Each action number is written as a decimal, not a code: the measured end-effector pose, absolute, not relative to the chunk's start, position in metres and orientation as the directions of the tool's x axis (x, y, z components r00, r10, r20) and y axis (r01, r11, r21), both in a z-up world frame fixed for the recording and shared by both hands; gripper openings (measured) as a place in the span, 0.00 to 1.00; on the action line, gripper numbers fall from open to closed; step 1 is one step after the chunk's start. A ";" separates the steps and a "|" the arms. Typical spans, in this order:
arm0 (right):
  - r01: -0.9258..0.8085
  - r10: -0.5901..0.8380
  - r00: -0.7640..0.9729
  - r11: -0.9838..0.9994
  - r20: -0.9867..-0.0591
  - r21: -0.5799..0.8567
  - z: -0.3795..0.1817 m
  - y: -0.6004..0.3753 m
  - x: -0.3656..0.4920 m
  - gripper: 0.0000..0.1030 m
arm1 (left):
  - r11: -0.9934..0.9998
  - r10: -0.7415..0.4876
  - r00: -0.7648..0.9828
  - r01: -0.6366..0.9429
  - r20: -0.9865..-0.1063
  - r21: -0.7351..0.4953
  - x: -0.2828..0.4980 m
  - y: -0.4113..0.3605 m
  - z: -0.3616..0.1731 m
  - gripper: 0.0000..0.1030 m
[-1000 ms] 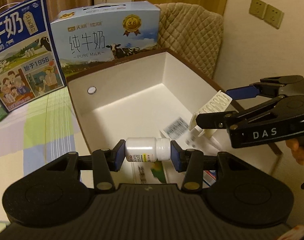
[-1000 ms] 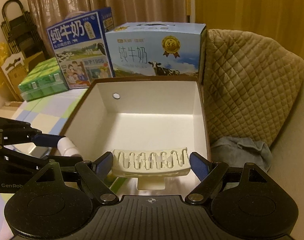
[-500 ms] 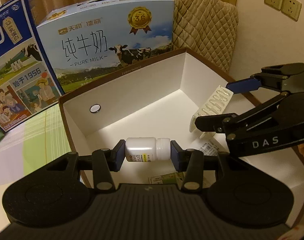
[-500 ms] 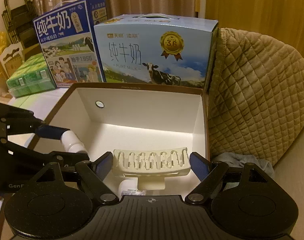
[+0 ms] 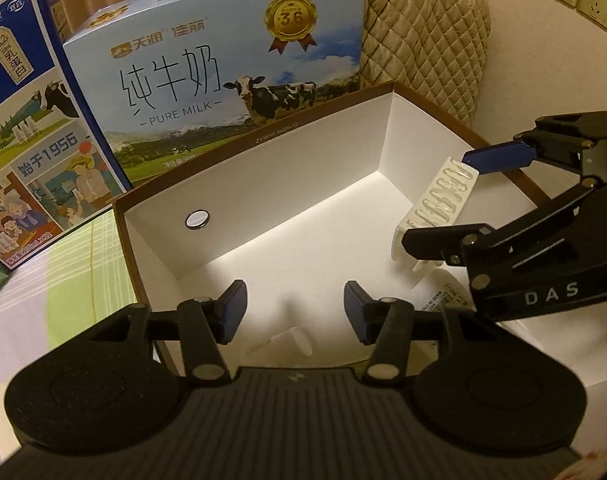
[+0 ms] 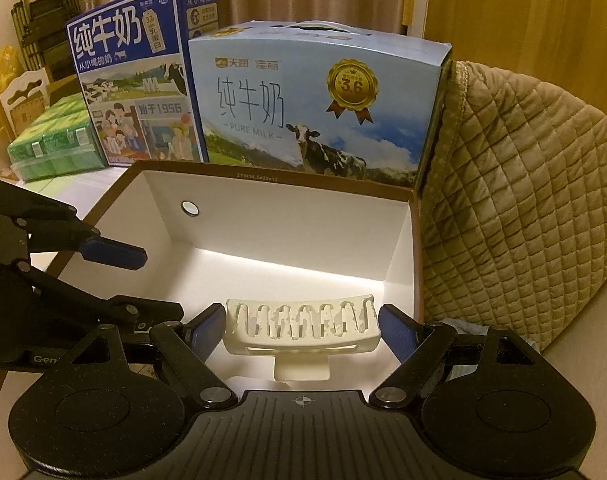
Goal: Organize rigid objects
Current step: 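Carry the pill bottle and soap rack into the brown box and release both, then withdraw both grippers from the box back over the table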
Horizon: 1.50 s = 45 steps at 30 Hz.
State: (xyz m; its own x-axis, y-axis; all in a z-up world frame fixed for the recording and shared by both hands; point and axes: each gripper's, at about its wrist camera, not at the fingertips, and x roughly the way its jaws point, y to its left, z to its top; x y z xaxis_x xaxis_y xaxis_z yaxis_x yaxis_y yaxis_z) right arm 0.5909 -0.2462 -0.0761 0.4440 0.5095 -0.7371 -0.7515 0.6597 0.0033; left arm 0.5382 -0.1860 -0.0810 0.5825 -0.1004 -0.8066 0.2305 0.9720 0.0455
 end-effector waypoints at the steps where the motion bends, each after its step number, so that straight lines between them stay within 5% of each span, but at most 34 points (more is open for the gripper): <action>1: -0.751 0.510 0.445 0.661 -0.736 0.005 -0.076 -0.246 0.591 0.78 | 0.972 -0.102 0.584 0.230 -0.805 0.043 0.538 -0.185 -0.081 0.50; 45: -0.660 0.585 0.444 0.726 -0.679 0.193 -0.021 -0.322 0.482 0.78 | 0.981 -0.177 0.638 0.179 -0.750 -0.079 0.391 -0.162 -0.005 0.50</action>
State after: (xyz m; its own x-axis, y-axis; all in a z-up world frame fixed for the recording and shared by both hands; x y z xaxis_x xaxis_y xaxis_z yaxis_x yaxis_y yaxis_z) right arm 0.4816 -0.3223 -0.0214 0.4442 0.5846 -0.6789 -0.6604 0.7257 0.1929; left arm 0.3907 -0.1625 -0.0051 0.6376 -0.1770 -0.7498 0.1794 0.9806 -0.0789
